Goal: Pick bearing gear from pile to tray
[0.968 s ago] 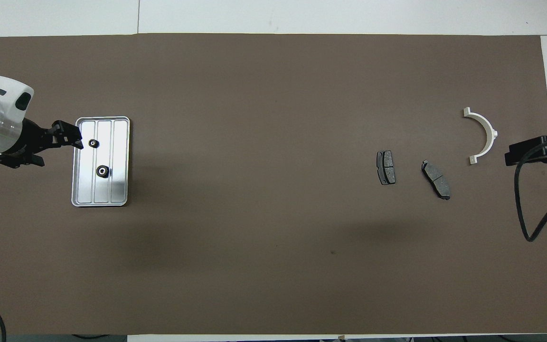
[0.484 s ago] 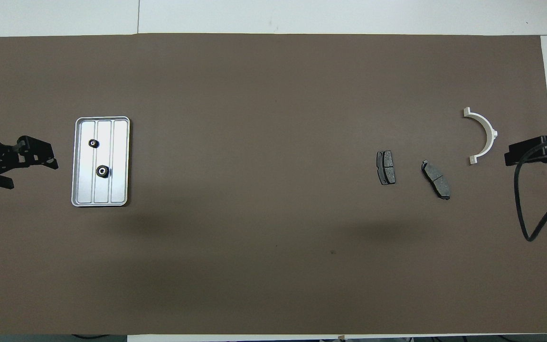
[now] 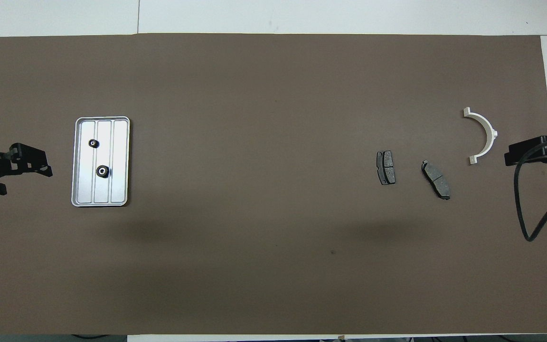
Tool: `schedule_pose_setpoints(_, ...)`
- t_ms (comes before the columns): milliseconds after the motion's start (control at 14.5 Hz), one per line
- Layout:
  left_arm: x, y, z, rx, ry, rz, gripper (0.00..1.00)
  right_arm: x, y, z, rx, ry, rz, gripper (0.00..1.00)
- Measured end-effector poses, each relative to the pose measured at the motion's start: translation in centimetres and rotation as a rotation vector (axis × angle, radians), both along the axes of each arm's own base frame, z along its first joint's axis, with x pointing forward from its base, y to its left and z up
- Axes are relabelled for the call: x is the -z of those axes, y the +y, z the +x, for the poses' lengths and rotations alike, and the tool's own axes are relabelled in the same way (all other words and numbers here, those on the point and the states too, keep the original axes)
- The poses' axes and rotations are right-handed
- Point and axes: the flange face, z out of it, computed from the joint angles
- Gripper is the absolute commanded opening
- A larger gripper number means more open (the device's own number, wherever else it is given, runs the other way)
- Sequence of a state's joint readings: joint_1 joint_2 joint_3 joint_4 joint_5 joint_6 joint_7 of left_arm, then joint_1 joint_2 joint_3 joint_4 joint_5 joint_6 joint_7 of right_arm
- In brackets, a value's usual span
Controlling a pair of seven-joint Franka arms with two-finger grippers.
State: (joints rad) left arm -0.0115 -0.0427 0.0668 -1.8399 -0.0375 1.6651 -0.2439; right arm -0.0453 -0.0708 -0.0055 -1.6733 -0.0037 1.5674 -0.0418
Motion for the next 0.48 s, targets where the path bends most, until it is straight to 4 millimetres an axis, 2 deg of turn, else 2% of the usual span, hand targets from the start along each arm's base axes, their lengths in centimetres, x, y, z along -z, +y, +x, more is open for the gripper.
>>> schedule_pose_setpoints(484, -0.07, -0.87, 0.43, 0.016, -0.026, 0.002, 1.0, 0.03, 0.0, 0.01, 0.0, 0.001, 0.0, 1.0)
